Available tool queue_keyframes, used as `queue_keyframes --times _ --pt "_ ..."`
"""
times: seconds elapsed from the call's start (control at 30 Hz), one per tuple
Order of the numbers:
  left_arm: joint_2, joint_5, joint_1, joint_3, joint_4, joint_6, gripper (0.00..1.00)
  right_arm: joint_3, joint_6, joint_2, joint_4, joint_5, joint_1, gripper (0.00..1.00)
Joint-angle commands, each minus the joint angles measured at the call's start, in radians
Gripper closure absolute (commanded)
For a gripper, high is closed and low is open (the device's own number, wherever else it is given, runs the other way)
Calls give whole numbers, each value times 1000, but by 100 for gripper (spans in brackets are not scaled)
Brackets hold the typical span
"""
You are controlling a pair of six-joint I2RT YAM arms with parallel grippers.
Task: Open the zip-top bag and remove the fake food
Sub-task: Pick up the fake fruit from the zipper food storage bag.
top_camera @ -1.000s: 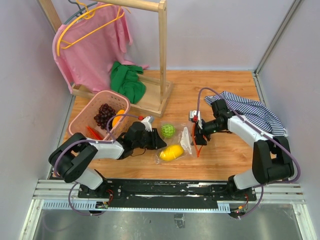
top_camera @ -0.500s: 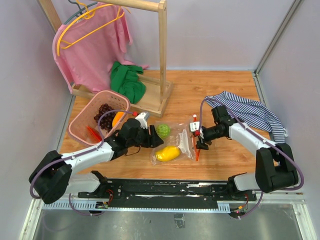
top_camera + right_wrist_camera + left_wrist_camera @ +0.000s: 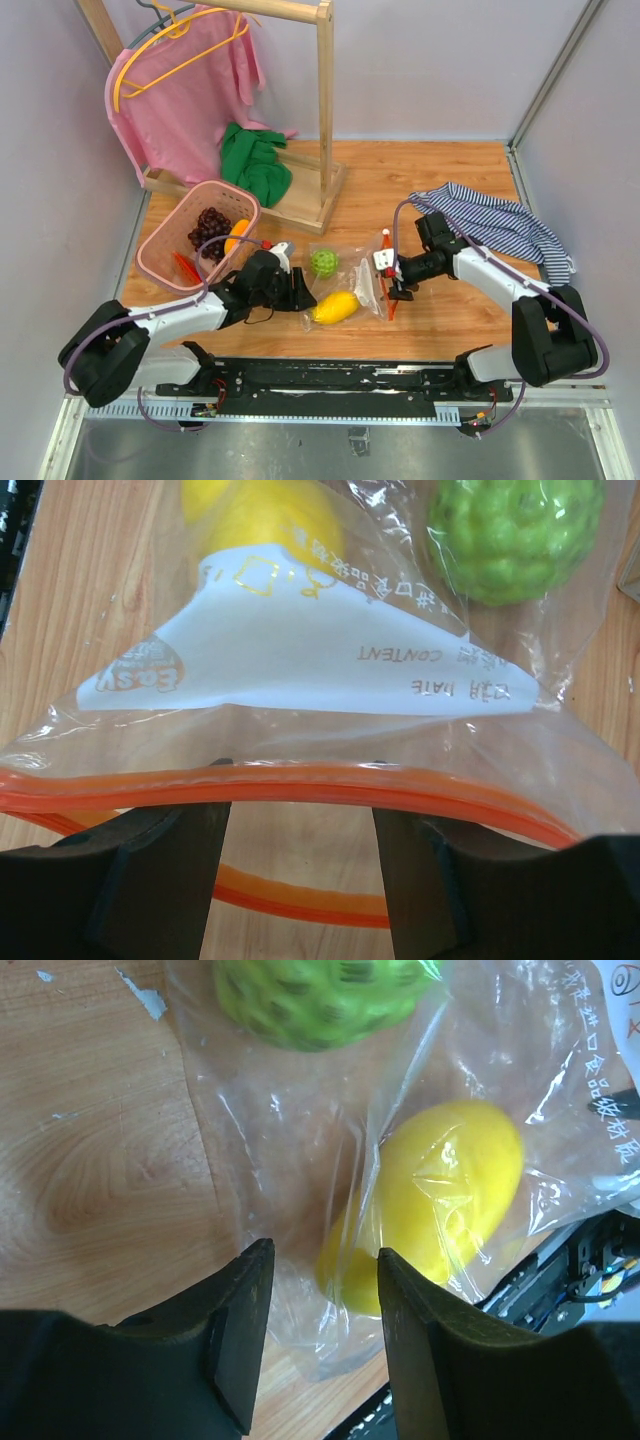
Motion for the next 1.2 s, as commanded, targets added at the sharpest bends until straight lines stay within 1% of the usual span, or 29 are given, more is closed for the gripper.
queue_keyframes --times 0.0,0.1,0.17,0.37,0.6,0.73,0.8,0.93,1.1,1.17 --pt "53 12 -7 -8 83 -4 51 26 -44 10 -64 5 43 41" --pt "85 43 -7 -11 130 -16 56 45 -36 23 -88 28 71 41" --pt "104 58 -7 -15 154 -24 57 53 -18 33 -88 46 88 41" --pt "154 96 -16 -28 248 -63 58 61 40 48 -62 85 118 39" --pt "257 116 -40 24 297 -64 58 43 50 39 -33 155 160 31" --pt "270 93 -41 30 304 -62 58 47 60 16 -50 217 158 33" --pt "254 74 -41 32 285 -52 58 36 36 -4 -67 230 148 34" --pt "185 22 -41 45 210 -18 54 10 3 -27 -77 245 112 37" --pt "75 -46 -41 75 48 53 49 10 -4 -16 -82 252 91 48" --pt "31 -52 -41 84 -11 84 46 17 -3 -6 -88 246 92 51"
